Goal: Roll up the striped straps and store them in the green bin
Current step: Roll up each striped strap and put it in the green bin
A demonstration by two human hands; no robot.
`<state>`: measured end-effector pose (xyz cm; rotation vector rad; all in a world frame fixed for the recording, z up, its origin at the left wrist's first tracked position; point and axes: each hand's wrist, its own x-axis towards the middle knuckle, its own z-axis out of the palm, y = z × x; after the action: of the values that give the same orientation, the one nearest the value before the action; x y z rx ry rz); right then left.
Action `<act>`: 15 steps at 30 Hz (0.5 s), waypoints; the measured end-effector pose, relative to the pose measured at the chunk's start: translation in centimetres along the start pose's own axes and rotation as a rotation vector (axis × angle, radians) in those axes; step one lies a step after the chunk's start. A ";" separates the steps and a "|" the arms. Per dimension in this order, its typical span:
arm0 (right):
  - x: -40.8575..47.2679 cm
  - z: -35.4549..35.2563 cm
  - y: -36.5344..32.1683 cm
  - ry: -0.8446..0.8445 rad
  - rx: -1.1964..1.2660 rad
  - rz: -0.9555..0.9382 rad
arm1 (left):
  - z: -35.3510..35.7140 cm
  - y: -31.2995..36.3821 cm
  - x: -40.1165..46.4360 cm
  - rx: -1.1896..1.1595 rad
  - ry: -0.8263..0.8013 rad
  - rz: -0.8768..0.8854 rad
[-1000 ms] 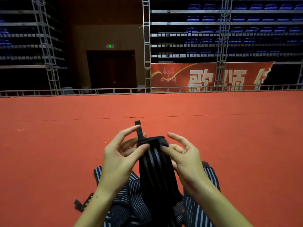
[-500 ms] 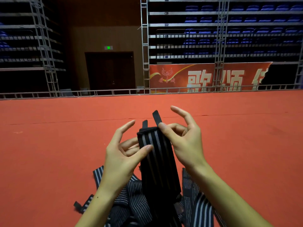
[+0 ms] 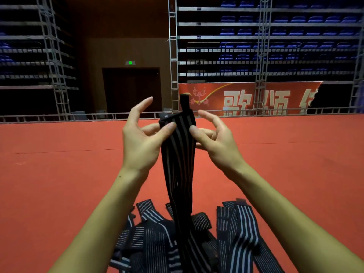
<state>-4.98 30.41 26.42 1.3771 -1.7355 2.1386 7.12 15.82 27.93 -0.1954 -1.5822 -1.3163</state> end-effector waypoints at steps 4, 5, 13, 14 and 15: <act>-0.5 -0.8 0.0 -0.135 0.068 0.039 | -0.2 0.6 1.9 0.021 -0.038 0.014; -0.2 -0.8 -0.3 -0.129 0.068 0.022 | -0.2 0.6 2.4 0.021 -0.041 0.018; 1.4 -0.6 -0.7 0.080 0.035 0.045 | -0.9 -1.6 1.8 -0.013 -0.037 -0.086; 1.4 -0.8 -0.5 0.109 0.040 0.055 | -1.1 -2.2 0.8 -0.016 -0.050 -0.108; 1.4 -0.9 -0.3 0.138 0.042 0.062 | -1.2 -2.8 -0.4 -0.009 -0.061 -0.128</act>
<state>-6.20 30.64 27.65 1.1679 -1.7131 2.2555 6.11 13.91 25.70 -0.1427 -1.6632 -1.4280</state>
